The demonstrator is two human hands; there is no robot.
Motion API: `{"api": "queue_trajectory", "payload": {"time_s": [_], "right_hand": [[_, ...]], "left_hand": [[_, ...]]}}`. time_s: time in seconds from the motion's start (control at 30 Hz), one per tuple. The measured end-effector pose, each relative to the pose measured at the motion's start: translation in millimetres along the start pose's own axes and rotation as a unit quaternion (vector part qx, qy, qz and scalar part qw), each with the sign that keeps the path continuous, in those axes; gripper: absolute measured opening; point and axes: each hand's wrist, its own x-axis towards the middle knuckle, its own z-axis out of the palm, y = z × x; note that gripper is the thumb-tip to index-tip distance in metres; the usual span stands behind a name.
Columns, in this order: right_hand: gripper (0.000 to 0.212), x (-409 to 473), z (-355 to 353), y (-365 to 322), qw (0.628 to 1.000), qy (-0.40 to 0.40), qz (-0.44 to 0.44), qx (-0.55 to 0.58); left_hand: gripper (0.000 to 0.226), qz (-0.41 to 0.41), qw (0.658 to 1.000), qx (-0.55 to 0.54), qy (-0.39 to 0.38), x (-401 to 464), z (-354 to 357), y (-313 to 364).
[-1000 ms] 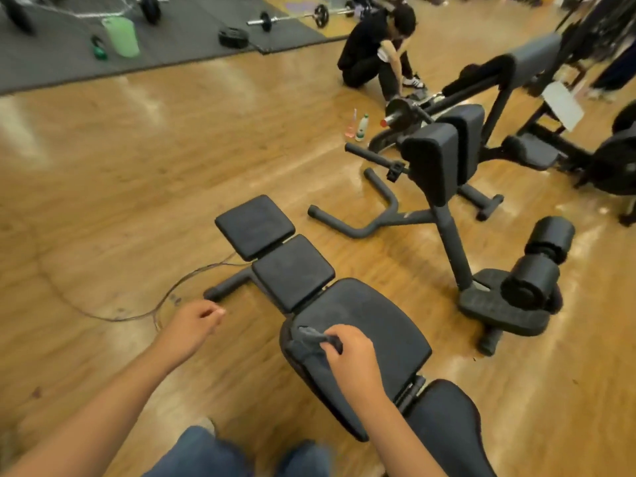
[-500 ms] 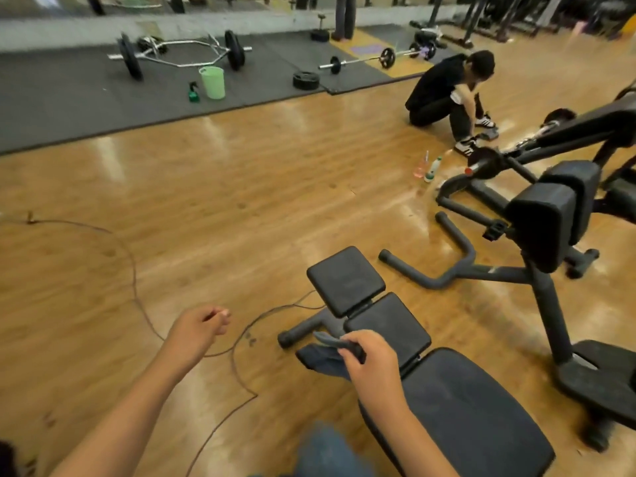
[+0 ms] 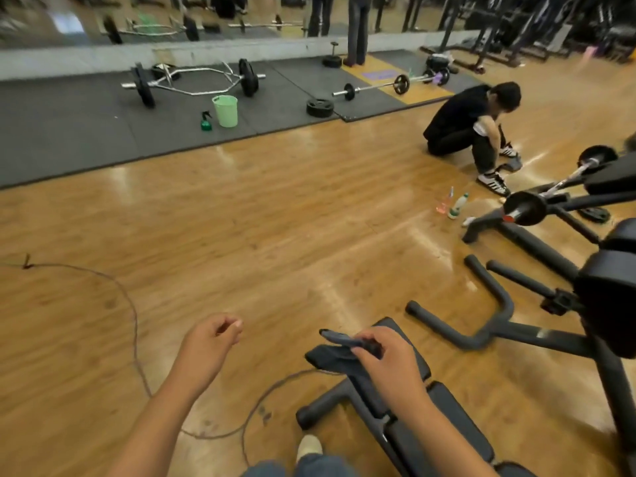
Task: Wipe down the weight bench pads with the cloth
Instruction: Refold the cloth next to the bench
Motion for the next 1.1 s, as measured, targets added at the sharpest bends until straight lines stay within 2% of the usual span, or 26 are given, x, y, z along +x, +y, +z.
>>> {"api": "queue_trajectory", "payload": {"time_s": [0.1,0.13,0.27,0.37,0.5,0.67,0.8,0.87,1.0,1.1], "right_hand": [[0.008,54,3,-20,1.0,0.0,0.007,0.016],[0.005,69,4,-25,1.0,0.002,0.011,0.026],[0.01,121,12,-36,0.998,0.009,0.039,0.045],[0.014,163,19,-39,0.995,0.044,0.073,0.056],[0.018,231,35,-40,0.982,0.105,0.139,0.072],[0.014,300,50,-59,0.95,0.208,0.206,0.114],[0.017,324,53,-78,0.922,0.28,0.236,0.129],[0.018,331,52,-81,0.906,0.308,0.253,0.146],[0.018,343,42,-72,0.869,0.353,0.294,0.186],[0.017,358,27,-59,0.846,0.388,0.31,0.193]], "left_hand": [[0.011,0.035,0.997,0.063,-0.017,38,-1,12],[0.018,0.045,0.995,0.078,-0.036,50,-1,19],[0.038,0.086,0.973,0.142,-0.162,115,6,48],[0.039,0.131,0.946,0.177,-0.236,178,14,74],[0.038,0.174,0.914,0.155,-0.331,269,19,106],[0.037,0.222,0.872,0.179,-0.397,380,13,138],[0.033,0.22,0.857,0.187,-0.426,430,22,157],[0.03,0.22,0.841,0.188,-0.456,445,39,169],[0.027,0.248,0.789,0.199,-0.526,462,86,190],[0.029,0.259,0.766,0.207,-0.551,472,125,208]]}}
